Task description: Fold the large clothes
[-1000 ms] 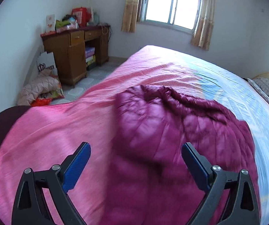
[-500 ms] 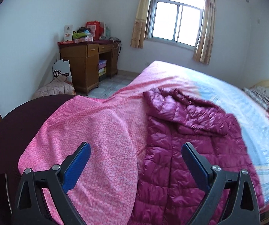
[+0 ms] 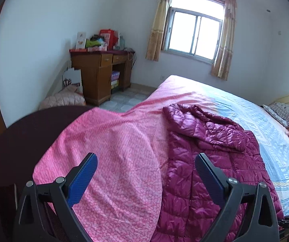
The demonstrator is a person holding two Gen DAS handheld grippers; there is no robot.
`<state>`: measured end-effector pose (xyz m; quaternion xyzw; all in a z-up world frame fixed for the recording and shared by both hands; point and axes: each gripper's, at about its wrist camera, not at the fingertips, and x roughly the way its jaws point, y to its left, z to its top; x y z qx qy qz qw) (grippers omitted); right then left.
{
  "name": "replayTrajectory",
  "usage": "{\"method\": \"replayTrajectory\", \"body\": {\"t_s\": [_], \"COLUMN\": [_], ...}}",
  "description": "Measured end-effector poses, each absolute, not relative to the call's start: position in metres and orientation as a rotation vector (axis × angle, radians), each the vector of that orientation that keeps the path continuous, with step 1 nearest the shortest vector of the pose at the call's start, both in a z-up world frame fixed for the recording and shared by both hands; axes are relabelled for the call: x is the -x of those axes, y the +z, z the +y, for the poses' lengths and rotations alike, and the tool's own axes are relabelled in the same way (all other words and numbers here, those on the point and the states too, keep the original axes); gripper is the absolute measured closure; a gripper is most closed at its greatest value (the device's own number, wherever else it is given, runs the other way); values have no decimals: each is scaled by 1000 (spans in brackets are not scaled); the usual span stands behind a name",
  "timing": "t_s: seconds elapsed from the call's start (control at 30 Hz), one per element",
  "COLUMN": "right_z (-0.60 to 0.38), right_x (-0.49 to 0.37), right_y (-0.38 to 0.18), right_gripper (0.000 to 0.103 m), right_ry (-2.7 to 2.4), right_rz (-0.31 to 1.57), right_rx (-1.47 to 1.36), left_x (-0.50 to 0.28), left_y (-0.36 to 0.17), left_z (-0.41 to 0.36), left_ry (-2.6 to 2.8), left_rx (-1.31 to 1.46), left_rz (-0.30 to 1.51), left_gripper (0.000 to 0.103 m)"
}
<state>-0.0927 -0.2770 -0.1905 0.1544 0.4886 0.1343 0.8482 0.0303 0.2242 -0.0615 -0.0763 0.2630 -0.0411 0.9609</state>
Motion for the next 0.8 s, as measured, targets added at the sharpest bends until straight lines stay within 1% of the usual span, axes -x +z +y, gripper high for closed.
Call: {"method": "replayTrajectory", "body": {"t_s": [0.03,0.1,0.17,0.3,0.43,0.5,0.6,0.8], "right_z": [-278,-276,-280,-293,-310,-315,-331,-357], "right_x": [93,90,91,72,28,1,-47,-127], "right_y": [-190,-185,-168,-120,-72,-63,-70,-118], "right_gripper": [88,90,90,91,91,91,91,91], "right_ry": [294,329,397,506,544,517,438,295], "right_rz": [1040,1054,1030,922,799,768,755,789], "right_rx": [-340,-347,-399,-510,-583,-615,-715,-885], "left_x": [-32,-35,-40,-52,-70,-78,-88,-109], "left_y": [-64,-66,-67,-64,-60,-59,-59,-69], "left_z": [225,229,233,242,250,257,270,275], "left_ry": [-83,-85,-75,-38,-12,6,12,-2], "left_rx": [163,175,174,170,172,186,234,245], "left_rz": [541,548,549,548,539,540,542,573], "left_gripper": [5,5,5,5,5,5,5,5]}}
